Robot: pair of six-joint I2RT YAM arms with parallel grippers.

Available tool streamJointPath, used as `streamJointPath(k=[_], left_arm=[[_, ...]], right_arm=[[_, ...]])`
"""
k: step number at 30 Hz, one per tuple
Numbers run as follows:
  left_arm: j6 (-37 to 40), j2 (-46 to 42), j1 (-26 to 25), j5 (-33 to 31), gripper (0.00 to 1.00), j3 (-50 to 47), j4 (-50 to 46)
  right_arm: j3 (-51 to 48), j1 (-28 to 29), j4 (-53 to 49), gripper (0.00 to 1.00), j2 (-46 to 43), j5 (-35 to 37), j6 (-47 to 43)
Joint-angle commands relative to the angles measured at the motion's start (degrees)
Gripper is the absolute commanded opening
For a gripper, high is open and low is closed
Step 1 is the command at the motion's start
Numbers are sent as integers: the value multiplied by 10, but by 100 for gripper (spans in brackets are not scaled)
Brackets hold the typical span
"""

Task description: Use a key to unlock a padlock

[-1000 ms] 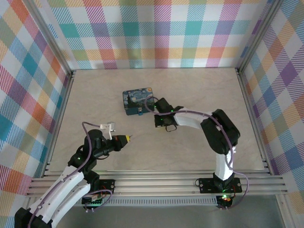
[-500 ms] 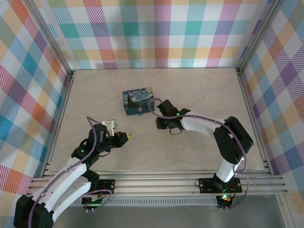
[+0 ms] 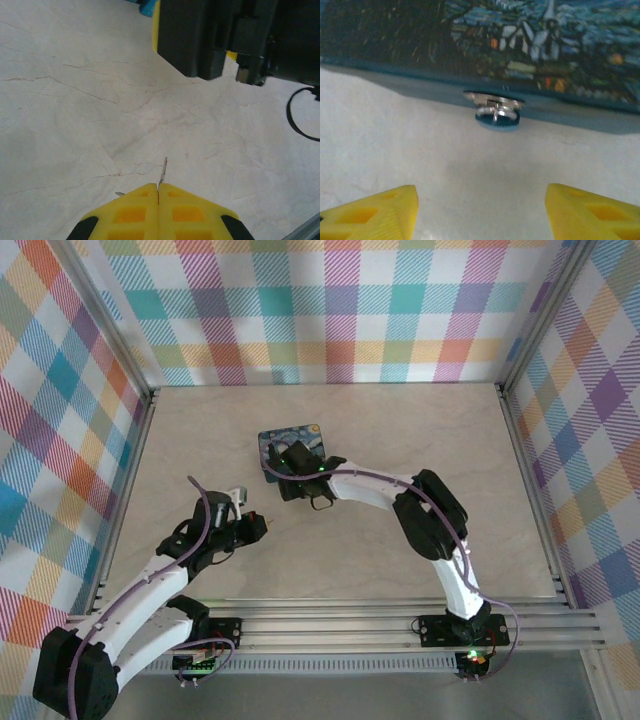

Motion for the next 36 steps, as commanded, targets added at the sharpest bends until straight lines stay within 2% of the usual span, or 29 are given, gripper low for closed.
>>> streamJointPath(k=[1, 10, 19, 28, 36], left_arm=[[10, 0, 12, -5, 0, 6, -13], [0, -7, 20, 1, 0, -19, 12], [3, -18, 24, 0, 0, -31, 8], [4, -45, 27, -2, 0, -44, 0], [13, -60, 27, 17, 0, -56, 17]], right_arm=[[46, -1, -35, 68, 27, 24, -3], [86, -1, -37, 66, 78, 66, -5], [123, -1, -11, 57, 114, 61, -26], [130, -3, -11, 32, 115, 58, -42], [98, -13, -8, 17, 84, 41, -53]])
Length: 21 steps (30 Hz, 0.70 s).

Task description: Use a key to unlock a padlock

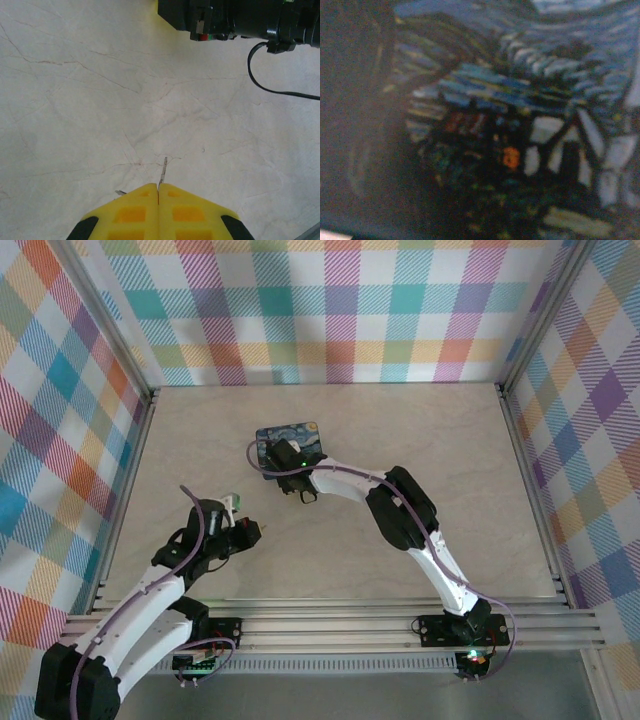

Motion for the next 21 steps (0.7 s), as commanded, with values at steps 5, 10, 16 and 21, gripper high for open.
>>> streamJointPath(k=[5, 10, 16, 21], left_arm=[[21, 5, 8, 47, 0, -15, 63], [27, 41, 8, 67, 0, -17, 104], [18, 97, 7, 95, 0, -23, 180], [22, 146, 6, 93, 0, 1, 197]], right_arm=[[-94, -19, 29, 8, -81, -44, -15], [-200, -34, 48, 5, -148, -52, -13], [-305, -38, 57, 3, -218, -51, -8], [-350, -39, 53, 10, -260, -51, 10]])
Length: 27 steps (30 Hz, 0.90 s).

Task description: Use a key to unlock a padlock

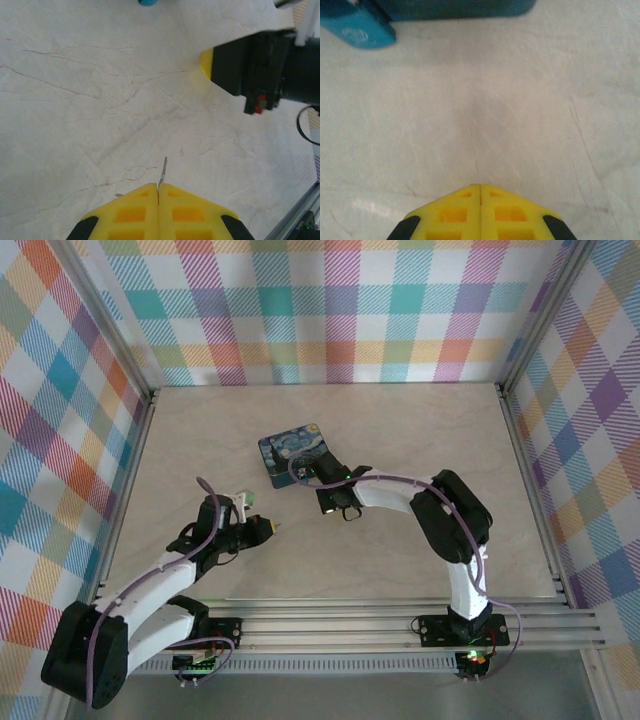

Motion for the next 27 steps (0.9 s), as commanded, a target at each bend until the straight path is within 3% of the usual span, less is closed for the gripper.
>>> streamJointPath(k=[1, 7, 10, 19, 27], left_arm=[[10, 18, 6, 4, 0, 22, 36], [26, 85, 7, -21, 0, 84, -10], [22, 126, 11, -29, 0, 116, -21], [16, 226, 51, -30, 0, 189, -25], [21, 274, 79, -23, 0, 226, -20]], right_arm=[[-14, 3, 8, 14, -37, -5, 12], [24, 5, 37, 46, -34, -40, -15], [64, 5, 41, 53, -3, -57, -30], [220, 5, -19, 56, 105, -68, -58], [264, 6, -40, 56, 141, -49, -46]])
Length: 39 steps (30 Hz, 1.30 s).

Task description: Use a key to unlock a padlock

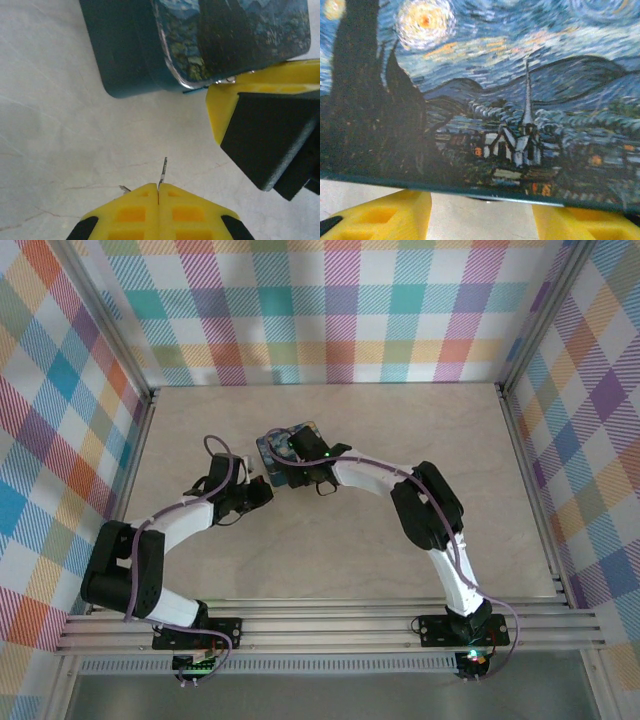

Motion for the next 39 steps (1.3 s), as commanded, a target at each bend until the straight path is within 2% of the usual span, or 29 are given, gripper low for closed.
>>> streamJointPath(k=[1, 9, 23, 30, 39], left_arm=[[7, 14, 15, 6, 0, 20, -4], [0, 8, 19, 10, 0, 12, 1], [-4, -40, 19, 3, 0, -37, 4], [3, -57, 19, 4, 0, -46, -1], [11, -90, 19, 11, 0, -67, -1]], right_arm=[[25, 4, -22, 56, 13, 13, 2], [52, 4, -23, 55, 42, 37, 4], [71, 4, -6, 50, 70, 37, -8], [86, 4, -4, 40, 80, 33, -18], [86, 3, -5, 19, 74, 23, -33]])
